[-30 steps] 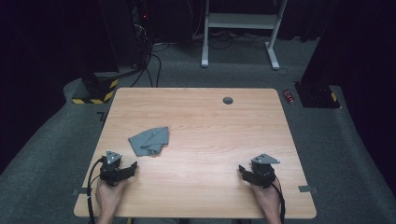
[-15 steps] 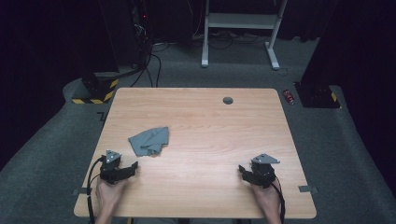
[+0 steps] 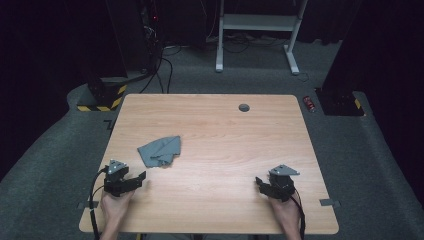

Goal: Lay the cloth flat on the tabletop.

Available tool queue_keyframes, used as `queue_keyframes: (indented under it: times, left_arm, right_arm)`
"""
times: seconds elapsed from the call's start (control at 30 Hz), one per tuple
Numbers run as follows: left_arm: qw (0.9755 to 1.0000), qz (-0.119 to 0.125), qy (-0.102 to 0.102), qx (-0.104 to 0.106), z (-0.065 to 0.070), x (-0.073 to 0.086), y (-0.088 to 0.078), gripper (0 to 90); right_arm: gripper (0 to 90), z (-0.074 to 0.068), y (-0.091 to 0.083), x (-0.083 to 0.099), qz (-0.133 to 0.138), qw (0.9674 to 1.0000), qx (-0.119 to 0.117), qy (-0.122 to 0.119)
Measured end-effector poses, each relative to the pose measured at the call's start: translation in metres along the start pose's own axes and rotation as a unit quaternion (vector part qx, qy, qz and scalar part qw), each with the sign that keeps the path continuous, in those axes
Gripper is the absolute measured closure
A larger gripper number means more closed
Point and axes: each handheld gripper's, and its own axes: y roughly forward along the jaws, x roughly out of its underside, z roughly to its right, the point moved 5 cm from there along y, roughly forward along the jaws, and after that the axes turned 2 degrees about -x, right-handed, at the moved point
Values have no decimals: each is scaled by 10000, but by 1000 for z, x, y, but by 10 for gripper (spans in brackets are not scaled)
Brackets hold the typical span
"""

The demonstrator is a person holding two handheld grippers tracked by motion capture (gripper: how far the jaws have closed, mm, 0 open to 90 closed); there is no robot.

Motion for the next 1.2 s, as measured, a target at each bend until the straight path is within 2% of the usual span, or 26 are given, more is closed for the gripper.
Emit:
queue_keyframes:
  times: [0.13, 0.33, 0.47, 0.6, 0.87, 1.1, 1.2]
  left_arm:
    - [9999, 53, 6, 111, 6, -5, 0, 257]
    - [9996, 31, 153, 216, 15, -14, 5, 259]
    - [9994, 67, 138, 298, 22, -22, 7, 257]
    - [9991, 44, 285, 306, 27, -28, 12, 253]
    - [9985, -69, 450, 300, 39, -40, 26, 241]
    - [9987, -162, 387, 302, 42, -47, 39, 231]
    - [9984, -233, 458, 255, 44, -50, 46, 224]
  right_arm:
    - [380, 0, 0, 0, 1, 10000, 0, -1]
    - [378, 0, 0, 0, -1, 10000, -2, -4]
    - [377, 0, 0, 0, -5, 10000, -4, 11]
    - [376, -1, 0, 0, -9, 10000, -3, 25]
    - [376, -1, 0, 0, -11, 10000, -5, 27]
    - [375, -1, 0, 0, -11, 10000, -7, 25]
    - [375, -1, 0, 0, -11, 10000, -7, 24]
